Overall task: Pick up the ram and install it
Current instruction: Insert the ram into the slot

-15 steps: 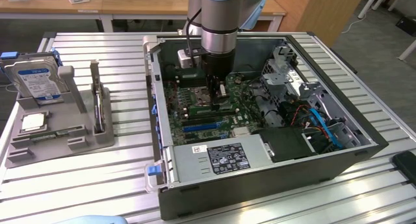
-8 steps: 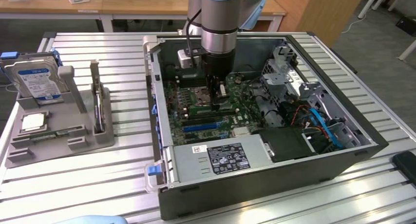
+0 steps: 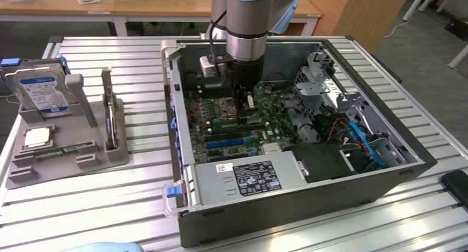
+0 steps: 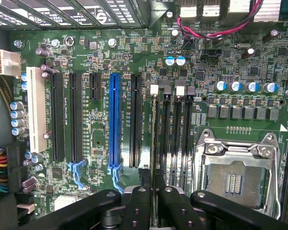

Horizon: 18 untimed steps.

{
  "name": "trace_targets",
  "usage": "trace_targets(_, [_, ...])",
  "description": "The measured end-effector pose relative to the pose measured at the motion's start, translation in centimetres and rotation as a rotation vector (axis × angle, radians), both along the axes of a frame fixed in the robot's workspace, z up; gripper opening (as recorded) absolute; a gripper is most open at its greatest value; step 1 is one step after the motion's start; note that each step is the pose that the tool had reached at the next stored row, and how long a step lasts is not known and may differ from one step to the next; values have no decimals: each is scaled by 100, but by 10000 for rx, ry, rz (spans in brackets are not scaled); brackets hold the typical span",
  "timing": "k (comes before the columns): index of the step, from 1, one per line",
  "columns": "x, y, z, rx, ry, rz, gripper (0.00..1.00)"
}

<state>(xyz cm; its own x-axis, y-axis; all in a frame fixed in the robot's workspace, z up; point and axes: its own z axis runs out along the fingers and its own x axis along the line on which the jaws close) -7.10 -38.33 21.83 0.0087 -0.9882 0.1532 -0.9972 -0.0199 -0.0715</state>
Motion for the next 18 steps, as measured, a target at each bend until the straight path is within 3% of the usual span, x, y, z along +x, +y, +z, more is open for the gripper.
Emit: trace_targets(18, [0,1,-28,-35,-3,0,13])
